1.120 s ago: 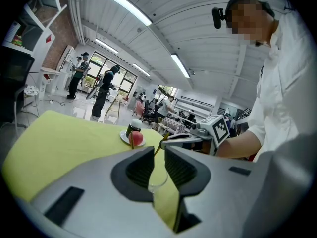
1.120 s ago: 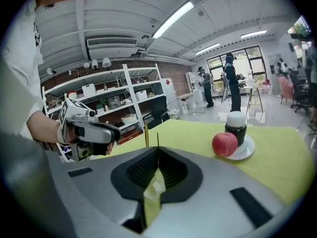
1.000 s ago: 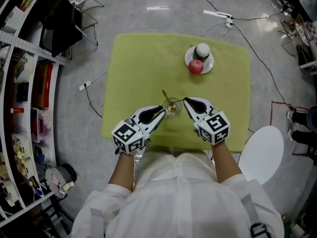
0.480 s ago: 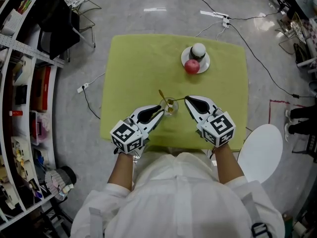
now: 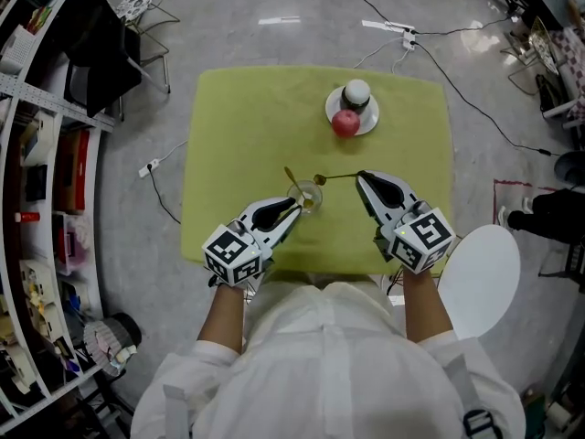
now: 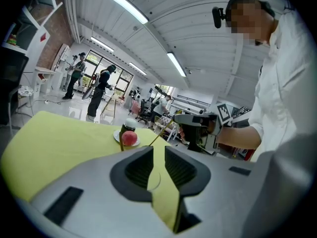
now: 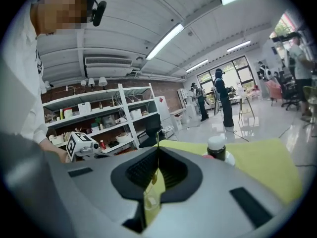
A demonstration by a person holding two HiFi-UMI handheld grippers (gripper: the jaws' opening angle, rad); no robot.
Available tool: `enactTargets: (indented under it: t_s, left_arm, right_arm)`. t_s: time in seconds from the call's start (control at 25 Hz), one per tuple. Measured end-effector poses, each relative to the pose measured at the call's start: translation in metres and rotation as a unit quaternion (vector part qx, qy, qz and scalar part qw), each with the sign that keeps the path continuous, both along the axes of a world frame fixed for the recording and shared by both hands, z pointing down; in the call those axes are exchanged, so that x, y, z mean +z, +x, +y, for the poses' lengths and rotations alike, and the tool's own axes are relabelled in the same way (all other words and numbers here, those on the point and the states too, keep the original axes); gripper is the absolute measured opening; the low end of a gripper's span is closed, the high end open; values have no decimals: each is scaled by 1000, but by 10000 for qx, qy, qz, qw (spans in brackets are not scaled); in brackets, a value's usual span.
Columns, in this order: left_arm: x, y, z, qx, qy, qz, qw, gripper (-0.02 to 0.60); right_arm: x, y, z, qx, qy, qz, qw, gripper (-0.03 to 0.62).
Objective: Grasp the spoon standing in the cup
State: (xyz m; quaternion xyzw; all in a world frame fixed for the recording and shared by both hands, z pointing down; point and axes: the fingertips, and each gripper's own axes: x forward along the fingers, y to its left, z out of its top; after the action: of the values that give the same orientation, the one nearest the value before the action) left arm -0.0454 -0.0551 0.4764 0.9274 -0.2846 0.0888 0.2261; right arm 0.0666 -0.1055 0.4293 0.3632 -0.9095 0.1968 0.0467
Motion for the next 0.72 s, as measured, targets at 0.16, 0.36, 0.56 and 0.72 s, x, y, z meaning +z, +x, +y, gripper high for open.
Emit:
enactTargets:
  t_s: [0.16,0.36,0.56,0.72]
  left_arm:
    - [1,4,0,31,-1,-2,10000,66]
    - [1,9,1,72,-17,7,10000,66]
    - [0,12,4,96,-36,-4,9999,66]
    - [1,12,5,99,-52,-2,9999,66]
  right_arm:
    - [12,25,-11,378,-330,-379,9980,8]
    - [52,32,-15,475,-931,-434,9936,8]
    - [87,33,-18,407,-1529,-513,9861,8]
    - [100,37,-21,386,-1666,-507,9840,8]
